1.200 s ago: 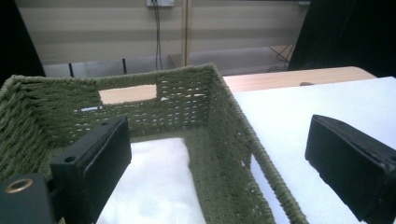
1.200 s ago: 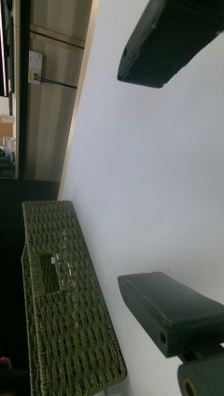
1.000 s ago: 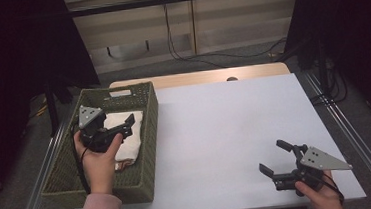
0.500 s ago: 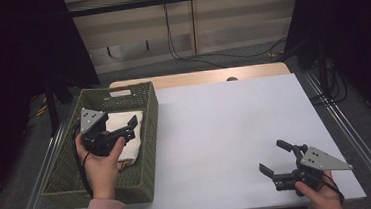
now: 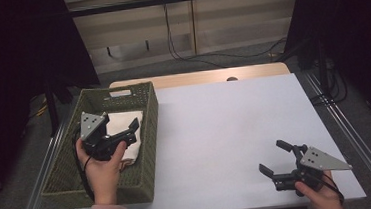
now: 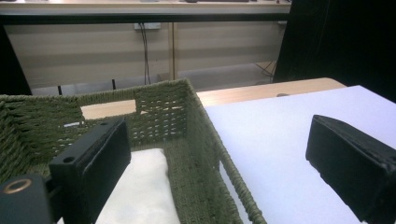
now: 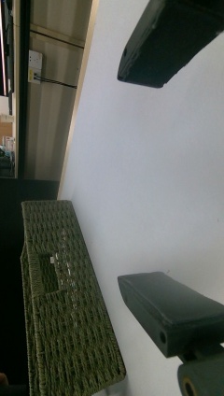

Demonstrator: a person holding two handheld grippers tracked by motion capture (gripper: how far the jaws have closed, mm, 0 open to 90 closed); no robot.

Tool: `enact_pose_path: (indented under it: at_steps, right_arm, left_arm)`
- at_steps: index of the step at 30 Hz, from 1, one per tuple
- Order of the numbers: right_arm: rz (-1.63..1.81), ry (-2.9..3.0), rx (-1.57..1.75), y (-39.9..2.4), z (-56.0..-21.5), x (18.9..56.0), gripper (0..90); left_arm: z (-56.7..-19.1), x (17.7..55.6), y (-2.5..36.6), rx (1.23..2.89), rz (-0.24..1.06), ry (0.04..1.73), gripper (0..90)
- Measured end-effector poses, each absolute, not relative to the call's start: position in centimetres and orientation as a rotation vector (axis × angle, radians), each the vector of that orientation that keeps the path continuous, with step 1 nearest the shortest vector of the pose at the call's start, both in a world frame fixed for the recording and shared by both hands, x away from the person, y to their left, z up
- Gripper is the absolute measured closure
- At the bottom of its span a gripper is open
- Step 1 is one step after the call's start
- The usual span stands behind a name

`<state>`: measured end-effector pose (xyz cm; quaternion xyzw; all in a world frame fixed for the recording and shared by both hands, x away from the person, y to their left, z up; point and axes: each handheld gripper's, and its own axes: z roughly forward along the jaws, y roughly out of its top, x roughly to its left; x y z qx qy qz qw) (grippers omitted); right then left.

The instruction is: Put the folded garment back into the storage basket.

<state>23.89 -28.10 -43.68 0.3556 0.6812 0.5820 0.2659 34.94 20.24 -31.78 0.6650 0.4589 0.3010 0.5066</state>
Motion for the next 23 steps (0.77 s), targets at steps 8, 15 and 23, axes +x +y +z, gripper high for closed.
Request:
enact_pose_path:
  at_steps: [8, 15, 23]
  right_arm:
    - [1.574, 1.846, 0.954, -28.09, -43.72, 23.92, 3.1]
    - [1.575, 1.847, 0.958, -28.03, -43.71, 23.89, 3.1]
    - [1.569, 1.849, 0.958, -28.09, -43.73, 23.92, 3.1]
  left_arm:
    - [-31.91, 34.46, 20.3, 1.603, 0.718, 1.098, 6.6]
    - [-31.72, 34.15, 20.11, 1.603, 0.714, 1.087, 6.5]
    - [-31.77, 34.19, 20.27, 1.603, 0.716, 1.089, 6.4]
